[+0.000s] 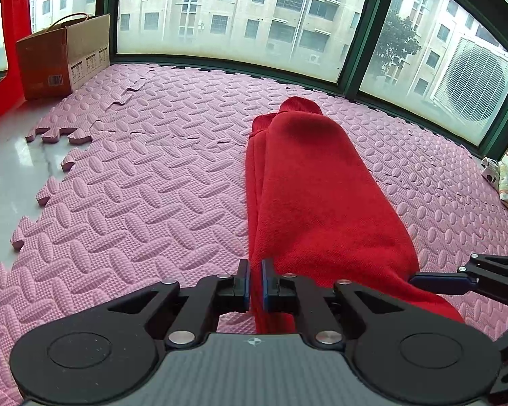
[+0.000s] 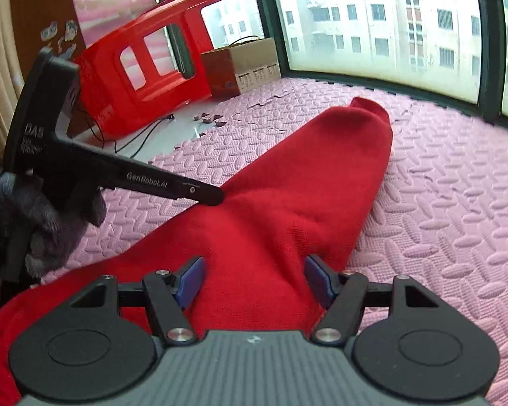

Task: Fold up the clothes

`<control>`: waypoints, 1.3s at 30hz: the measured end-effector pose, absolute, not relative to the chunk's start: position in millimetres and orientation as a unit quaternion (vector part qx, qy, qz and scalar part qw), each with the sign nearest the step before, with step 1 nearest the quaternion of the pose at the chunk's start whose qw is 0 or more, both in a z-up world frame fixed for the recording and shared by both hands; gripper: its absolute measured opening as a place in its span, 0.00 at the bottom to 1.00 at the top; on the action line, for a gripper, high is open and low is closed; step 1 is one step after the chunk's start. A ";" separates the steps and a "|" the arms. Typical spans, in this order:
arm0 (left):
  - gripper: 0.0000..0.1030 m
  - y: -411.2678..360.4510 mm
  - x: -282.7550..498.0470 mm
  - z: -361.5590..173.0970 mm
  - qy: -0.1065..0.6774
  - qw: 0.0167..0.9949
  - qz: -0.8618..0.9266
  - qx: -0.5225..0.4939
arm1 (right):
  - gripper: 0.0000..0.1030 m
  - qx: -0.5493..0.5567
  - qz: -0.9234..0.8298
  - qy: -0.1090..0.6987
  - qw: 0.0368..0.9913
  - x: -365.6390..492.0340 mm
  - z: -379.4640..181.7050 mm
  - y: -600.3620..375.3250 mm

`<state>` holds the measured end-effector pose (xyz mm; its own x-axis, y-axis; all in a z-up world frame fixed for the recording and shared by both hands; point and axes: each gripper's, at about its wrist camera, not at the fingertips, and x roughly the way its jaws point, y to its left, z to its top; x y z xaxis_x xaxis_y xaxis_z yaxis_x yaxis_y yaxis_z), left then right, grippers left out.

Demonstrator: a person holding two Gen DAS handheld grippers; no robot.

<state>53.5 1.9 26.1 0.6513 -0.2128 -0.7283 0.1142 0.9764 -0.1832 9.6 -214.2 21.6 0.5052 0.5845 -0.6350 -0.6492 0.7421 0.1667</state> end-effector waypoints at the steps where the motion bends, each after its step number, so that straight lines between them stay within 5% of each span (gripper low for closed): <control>1: 0.08 2.6 53.5 26.0 0.408 0.906 -0.090 -0.061 | 0.66 -0.050 0.361 0.340 0.867 4.4 24.9 -213.4; 26: 0.12 -38.6 38.4 65.2 0.398 0.905 -0.137 -0.053 | 0.66 -0.071 0.430 0.346 0.831 -66.0 19.4 -207.7; 39: 0.12 -11.3 39.1 22.0 0.425 0.888 -0.141 -0.107 | 0.69 0.022 0.420 0.377 0.825 -12.8 24.8 -273.6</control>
<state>39.1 -11.3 22.0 0.5987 -0.3410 -0.7247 0.1590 0.9374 -0.3097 -12.8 -273.6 24.8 0.3623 0.7097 -0.6042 -0.6770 0.6459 0.3528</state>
